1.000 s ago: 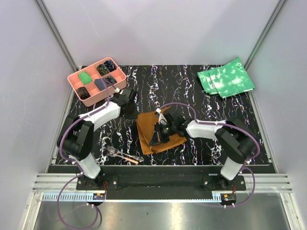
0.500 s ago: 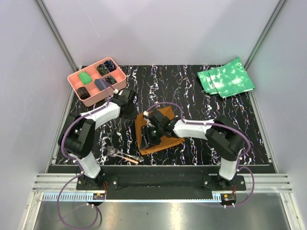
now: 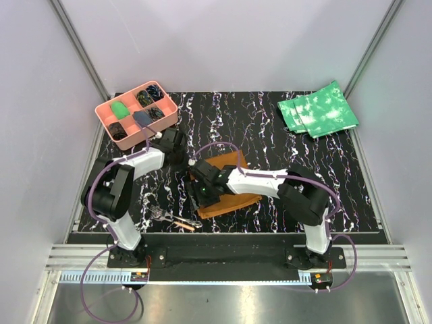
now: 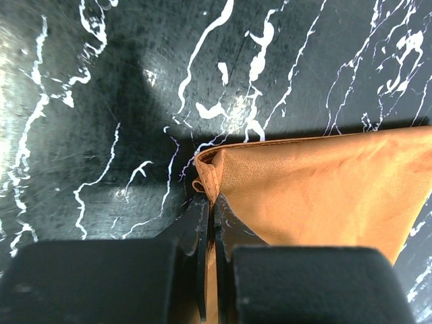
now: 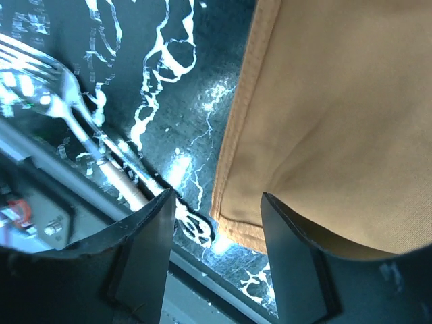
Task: Fold the napkin into a case and place the utensils inside
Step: Pick up the lower triangle-folded napkin from the center of the board.
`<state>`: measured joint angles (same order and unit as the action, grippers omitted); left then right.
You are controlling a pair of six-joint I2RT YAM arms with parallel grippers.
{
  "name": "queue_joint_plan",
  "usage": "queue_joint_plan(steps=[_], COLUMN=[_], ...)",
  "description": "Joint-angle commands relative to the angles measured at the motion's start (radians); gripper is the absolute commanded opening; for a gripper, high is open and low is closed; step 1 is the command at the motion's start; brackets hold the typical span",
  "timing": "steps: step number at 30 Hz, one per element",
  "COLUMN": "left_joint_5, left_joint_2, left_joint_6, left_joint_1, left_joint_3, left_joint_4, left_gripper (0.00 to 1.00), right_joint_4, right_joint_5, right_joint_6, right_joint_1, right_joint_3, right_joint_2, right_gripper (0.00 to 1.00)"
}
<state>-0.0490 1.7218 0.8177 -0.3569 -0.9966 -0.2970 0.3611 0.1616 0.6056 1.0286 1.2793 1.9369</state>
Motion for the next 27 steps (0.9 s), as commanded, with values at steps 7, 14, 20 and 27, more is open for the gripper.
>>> queue_joint_plan(steps=[7,14,20,27], left_joint_5=[-0.100,-0.112,-0.130,-0.140], left_joint_2=[0.015,0.019,0.032,0.033], left_joint_6=[0.035,0.037,0.041,0.044], left_joint_1=[0.041,0.049,0.055,0.059], left_joint_3=[0.045,0.059,0.059,0.064], left_joint_4=[0.098,0.119,0.125,0.134], left_gripper=[0.00,0.00,0.00,0.00], right_joint_4=[0.300,0.340,0.378,0.407], right_joint_5=[-0.305,-0.336,-0.398,-0.476], right_joint_6=[-0.041,-0.040,-0.004,-0.003], right_joint_1=[0.091,0.119,0.137,0.142], right_joint_3=[0.170,0.178,0.164,0.181], right_joint_2=[0.102,0.137,0.210,0.220], right_gripper=[0.63,0.54,0.42,0.20])
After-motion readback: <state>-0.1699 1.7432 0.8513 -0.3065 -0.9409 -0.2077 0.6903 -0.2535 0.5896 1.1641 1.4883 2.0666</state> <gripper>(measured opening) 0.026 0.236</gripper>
